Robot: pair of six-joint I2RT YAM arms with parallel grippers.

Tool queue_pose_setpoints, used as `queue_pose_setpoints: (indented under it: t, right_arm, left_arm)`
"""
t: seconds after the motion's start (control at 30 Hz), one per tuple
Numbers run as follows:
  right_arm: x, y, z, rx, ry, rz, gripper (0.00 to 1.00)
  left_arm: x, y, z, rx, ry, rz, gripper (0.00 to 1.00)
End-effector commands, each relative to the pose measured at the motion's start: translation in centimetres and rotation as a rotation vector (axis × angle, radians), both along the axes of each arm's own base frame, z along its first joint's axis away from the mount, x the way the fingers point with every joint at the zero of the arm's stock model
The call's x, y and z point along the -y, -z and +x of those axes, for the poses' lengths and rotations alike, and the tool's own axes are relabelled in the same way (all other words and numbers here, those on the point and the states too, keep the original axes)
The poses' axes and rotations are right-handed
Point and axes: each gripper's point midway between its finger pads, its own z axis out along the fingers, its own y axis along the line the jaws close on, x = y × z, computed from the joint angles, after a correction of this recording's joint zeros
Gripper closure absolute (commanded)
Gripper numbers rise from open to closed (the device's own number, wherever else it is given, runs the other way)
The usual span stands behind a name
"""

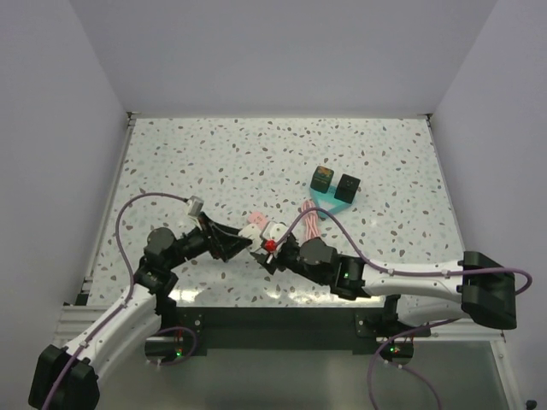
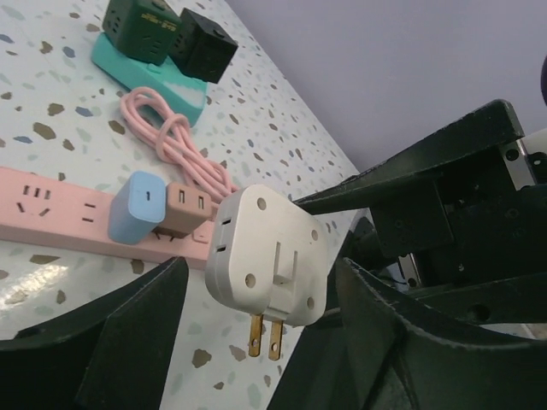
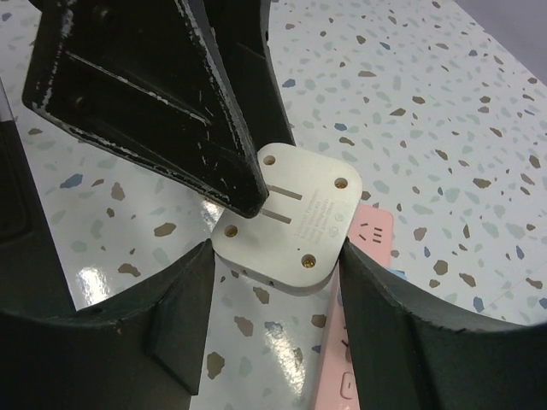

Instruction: Insert the plug

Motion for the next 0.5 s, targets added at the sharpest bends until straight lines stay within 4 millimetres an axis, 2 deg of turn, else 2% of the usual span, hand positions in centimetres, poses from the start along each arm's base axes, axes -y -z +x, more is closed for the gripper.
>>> queue_pose_setpoints:
  t: [0.0, 0.03, 0.1, 0.2, 0.27, 0.3, 0.33, 0.37, 0.4, 0.47]
  right_arm:
    - [-0.5, -2.6, -0.4, 0.058, -0.021, 0.069, 0.71]
    - [-0.4, -2.7, -0.4, 0.063, -0.022, 0.069, 0.72]
    - [-0.4, -2.8, -0.5, 0.067, -0.024, 0.071, 0.72]
    - [-0.2, -3.0, -0.5, 0.069, -0.025, 0.076, 0.71]
    - [-0.1, -3.0, -0.5, 0.070, -0.021, 0.075, 0.71]
    - [0.0, -3.0, -0.5, 0.069, -0.021, 0.076, 0.71]
    - [0.0, -3.0, -0.7, 0.067, -0.025, 0.077, 0.71]
    - [0.1, -3.0, -0.7, 0.066, -0.023, 0.080, 0.71]
    - [0.2, -3.0, -0.7, 0.062, -0.023, 0.081, 0.70]
    - [0.4, -3.0, -0.8, 0.055, -0.020, 0.075, 0.61]
  left_arm:
    - [0.9, -1.8, -1.6, 0.046, 0.104, -0.091, 0.28]
    - [1.0, -2.0, -1.7, 0.057, 0.116, -0.100, 0.34]
    - [1.2, -1.7, -2.1, 0.043, 0.139, -0.104, 0.39]
    - [1.3, -2.0, -2.6, 0.051, 0.168, -0.124, 0.51]
    - [1.4, -2.5, -3.3, 0.068, 0.200, -0.148, 0.65]
    - [1.4, -2.7, -3.5, 0.071, 0.209, -0.156, 0.76]
    - [1.4, -3.0, -3.7, 0.090, 0.219, -0.166, 0.83]
    - [1.5, -2.9, -3.8, 0.083, 0.226, -0.167, 0.94]
    - [1.5, -2.7, -3.8, 0.076, 0.227, -0.166, 1.00]
    - [1.5, -2.7, -4.1, 0.084, 0.238, -0.174, 1.00]
